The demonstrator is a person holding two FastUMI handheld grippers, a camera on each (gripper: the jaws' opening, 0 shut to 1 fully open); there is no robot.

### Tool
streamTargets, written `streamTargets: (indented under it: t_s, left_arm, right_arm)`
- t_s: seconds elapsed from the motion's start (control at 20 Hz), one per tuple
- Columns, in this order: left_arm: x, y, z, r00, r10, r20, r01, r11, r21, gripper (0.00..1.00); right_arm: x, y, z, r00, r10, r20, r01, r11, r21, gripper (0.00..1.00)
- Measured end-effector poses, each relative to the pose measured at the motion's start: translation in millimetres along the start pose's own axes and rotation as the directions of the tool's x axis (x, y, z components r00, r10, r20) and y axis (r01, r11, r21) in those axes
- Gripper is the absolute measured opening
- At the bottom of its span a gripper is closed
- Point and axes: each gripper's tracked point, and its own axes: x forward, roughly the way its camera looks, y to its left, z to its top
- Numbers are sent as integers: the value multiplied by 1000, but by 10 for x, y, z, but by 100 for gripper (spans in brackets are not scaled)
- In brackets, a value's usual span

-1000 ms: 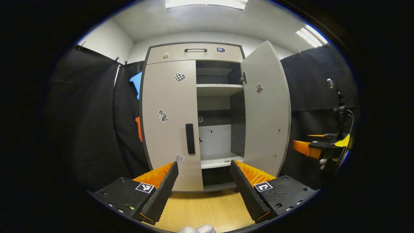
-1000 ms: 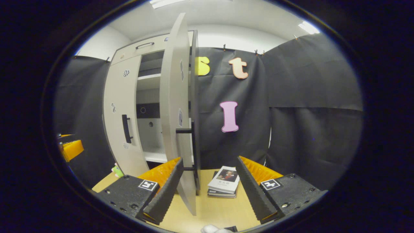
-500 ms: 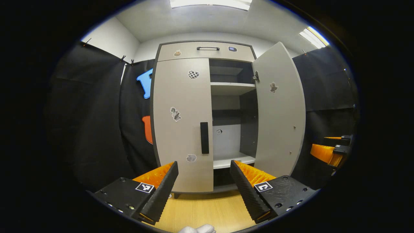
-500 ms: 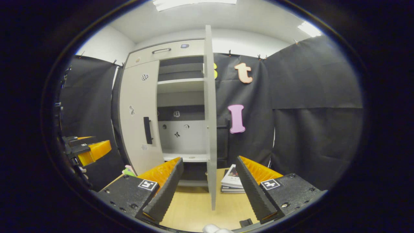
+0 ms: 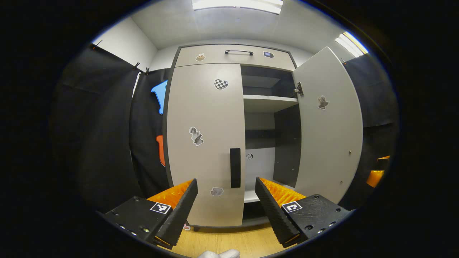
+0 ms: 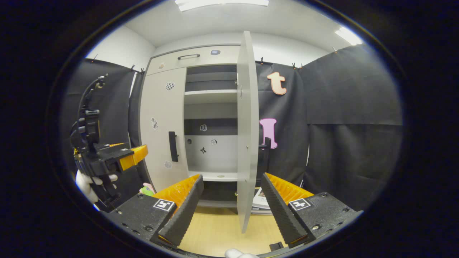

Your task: Open the right door of the double-door shoe cabinet with the right hand, and open the left door with the left hand.

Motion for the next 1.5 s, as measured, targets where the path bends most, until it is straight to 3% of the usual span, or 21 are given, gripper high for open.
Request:
streamTargets:
  t_s: [0.55, 0.75, 0.9, 0.95, 1.0, 1.15, 1.35, 1.4, 1.45, 1.5]
  left_arm:
    - [1388, -121, -475, 998, 2, -66, -3, 1000, -10, 96]
    - [1703, -135, -574, 997, 13, -75, -12, 1000, 12, 100]
    - [1822, -101, -617, 996, 29, -83, -29, 1000, 6, 96]
    - [1840, -88, -611, 996, 33, -79, -33, 999, 9, 94]
    - [1859, -78, -596, 997, 38, -72, -38, 999, 11, 83]
    - [1883, -108, -612, 997, 28, -77, -26, 999, 18, 71]
    - [1886, -135, -581, 997, 28, -68, -26, 999, 29, 67]
    - [1895, -147, -573, 998, 26, -64, -24, 999, 28, 53]
    - [1891, -163, -588, 997, 22, -68, -20, 999, 29, 56]
    - [1908, -198, -595, 998, 12, -68, -10, 1000, 24, 49]
  right_arm:
    - [112, -268, -21, 994, -104, -36, 103, 994, -23, 97]
    - [135, -393, -63, 989, -139, -58, 138, 990, -23, 100]
    - [126, -370, -78, 988, -142, -54, 141, 990, -26, 100]
    - [119, -366, -58, 989, -141, -46, 140, 990, -26, 100]
    - [127, -354, -44, 990, -138, -42, 137, 990, -28, 97]
    - [122, -290, -29, 992, -119, -40, 117, 993, -31, 100]
    - [156, -193, -7, 995, -93, -32, 92, 995, -32, 100]
    - [193, -197, 0, 996, -89, -31, 87, 996, -33, 100]
    - [196, -178, 4, 996, -83, -30, 82, 996, -34, 100]
    - [187, -162, 19, 996, -80, -28, 79, 996, -34, 100]
